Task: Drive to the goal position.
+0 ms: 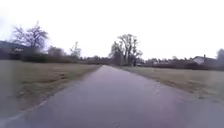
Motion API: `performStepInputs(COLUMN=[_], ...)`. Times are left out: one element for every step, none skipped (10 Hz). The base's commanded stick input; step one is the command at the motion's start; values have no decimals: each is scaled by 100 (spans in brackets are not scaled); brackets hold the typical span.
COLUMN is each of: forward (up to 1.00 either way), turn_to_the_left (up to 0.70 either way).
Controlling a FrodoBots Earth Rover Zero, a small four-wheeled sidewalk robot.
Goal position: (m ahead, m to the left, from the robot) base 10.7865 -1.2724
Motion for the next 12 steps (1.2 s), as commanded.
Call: performStepInputs(forward=[100, 100, 100, 100, 100, 100, 100, 100, 100, 100, 100, 100], turn_to_the_left=[0, 0, 0, 0, 0, 0, 0, 0, 0, 0, 0, 0])
